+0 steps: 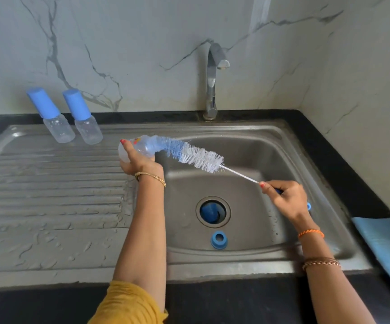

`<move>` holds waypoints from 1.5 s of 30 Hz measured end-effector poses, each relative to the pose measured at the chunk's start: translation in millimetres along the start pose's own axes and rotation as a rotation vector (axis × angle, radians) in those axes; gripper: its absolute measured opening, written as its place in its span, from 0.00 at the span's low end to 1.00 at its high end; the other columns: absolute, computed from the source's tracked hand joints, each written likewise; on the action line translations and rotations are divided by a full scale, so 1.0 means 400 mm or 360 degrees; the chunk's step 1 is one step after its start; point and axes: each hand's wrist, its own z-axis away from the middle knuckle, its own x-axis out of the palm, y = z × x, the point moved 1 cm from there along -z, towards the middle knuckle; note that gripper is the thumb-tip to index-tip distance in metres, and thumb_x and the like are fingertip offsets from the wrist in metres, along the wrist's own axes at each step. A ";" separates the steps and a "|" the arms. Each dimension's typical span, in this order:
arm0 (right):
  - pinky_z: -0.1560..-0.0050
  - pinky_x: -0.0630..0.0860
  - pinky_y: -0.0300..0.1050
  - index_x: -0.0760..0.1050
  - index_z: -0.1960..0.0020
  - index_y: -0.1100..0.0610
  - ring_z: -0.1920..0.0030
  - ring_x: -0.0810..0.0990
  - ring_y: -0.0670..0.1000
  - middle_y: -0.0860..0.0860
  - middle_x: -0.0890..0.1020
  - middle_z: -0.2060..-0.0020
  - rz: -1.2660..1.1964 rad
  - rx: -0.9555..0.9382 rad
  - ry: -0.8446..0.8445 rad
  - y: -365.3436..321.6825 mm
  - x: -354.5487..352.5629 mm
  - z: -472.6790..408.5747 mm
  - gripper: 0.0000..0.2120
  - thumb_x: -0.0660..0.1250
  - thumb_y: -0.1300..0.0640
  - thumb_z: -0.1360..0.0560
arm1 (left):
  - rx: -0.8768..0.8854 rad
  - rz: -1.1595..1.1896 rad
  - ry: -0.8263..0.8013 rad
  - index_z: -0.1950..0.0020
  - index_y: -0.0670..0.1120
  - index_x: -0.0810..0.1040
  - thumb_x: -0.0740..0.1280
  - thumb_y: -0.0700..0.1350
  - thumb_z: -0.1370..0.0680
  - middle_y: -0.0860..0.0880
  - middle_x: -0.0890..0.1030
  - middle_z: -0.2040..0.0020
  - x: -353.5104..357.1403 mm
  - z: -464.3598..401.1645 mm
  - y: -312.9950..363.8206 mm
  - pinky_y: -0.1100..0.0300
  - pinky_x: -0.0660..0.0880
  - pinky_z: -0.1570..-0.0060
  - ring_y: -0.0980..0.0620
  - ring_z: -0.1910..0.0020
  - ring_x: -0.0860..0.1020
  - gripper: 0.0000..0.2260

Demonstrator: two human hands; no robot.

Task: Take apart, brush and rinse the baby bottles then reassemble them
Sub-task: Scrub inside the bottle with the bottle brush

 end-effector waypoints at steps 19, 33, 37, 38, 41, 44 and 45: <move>0.71 0.62 0.41 0.78 0.70 0.46 0.74 0.66 0.45 0.46 0.72 0.78 -0.0582 0.0354 0.0182 0.018 -0.018 -0.030 0.17 0.66 0.59 0.24 | 0.0517 -0.0256 -0.0061 0.37 0.38 0.69 0.74 0.41 0.30 0.45 0.79 0.47 0.012 -0.012 0.088 0.62 0.79 0.58 0.52 0.56 0.79 0.25; 0.68 0.65 0.39 0.73 0.58 0.45 0.71 0.68 0.46 0.50 0.71 0.72 -0.0648 0.0327 -0.0597 -0.204 0.140 0.084 0.17 0.53 0.63 0.22 | 0.0054 -0.0782 -0.0687 0.41 0.50 0.68 0.66 0.47 0.23 0.50 0.76 0.42 -0.106 0.085 -0.052 0.61 0.79 0.56 0.53 0.45 0.78 0.13; 0.70 0.64 0.38 0.75 0.57 0.46 0.72 0.65 0.48 0.51 0.69 0.72 -0.0554 0.0315 -0.0626 -0.190 0.134 0.094 0.19 0.53 0.66 0.23 | 0.0017 -0.0742 -0.0605 0.47 0.50 0.67 0.70 0.40 0.27 0.51 0.75 0.47 -0.102 0.066 -0.049 0.60 0.79 0.57 0.53 0.47 0.77 0.14; 0.70 0.63 0.37 0.75 0.56 0.46 0.72 0.65 0.48 0.51 0.69 0.72 -0.0508 0.0285 -0.0643 -0.186 0.131 0.094 0.18 0.53 0.66 0.23 | 0.0014 -0.0710 -0.0565 0.49 0.50 0.66 0.71 0.40 0.28 0.51 0.74 0.46 -0.101 0.059 -0.047 0.60 0.78 0.58 0.53 0.47 0.77 0.15; 0.70 0.62 0.38 0.76 0.53 0.46 0.74 0.64 0.46 0.45 0.68 0.77 -0.0313 0.0230 -0.0625 -0.187 0.130 0.095 0.16 0.56 0.64 0.23 | 0.0017 -0.0695 -0.0569 0.47 0.46 0.65 0.71 0.45 0.32 0.45 0.71 0.39 -0.101 0.043 -0.044 0.59 0.79 0.58 0.53 0.45 0.75 0.19; 0.68 0.63 0.42 0.78 0.48 0.49 0.73 0.66 0.46 0.44 0.68 0.79 -0.0254 0.0257 -0.0531 -0.220 0.145 0.089 0.15 0.56 0.63 0.23 | -0.0010 -0.0810 -0.0754 0.42 0.46 0.67 0.67 0.39 0.26 0.45 0.70 0.38 -0.102 0.069 -0.072 0.58 0.80 0.57 0.54 0.46 0.75 0.15; 0.66 0.63 0.43 0.78 0.46 0.50 0.72 0.66 0.48 0.44 0.69 0.78 -0.0252 0.0267 -0.0499 -0.235 0.151 0.084 0.15 0.56 0.62 0.23 | -0.0019 -0.0837 -0.0809 0.42 0.46 0.68 0.65 0.38 0.25 0.46 0.70 0.40 -0.101 0.084 -0.081 0.58 0.80 0.57 0.54 0.47 0.75 0.13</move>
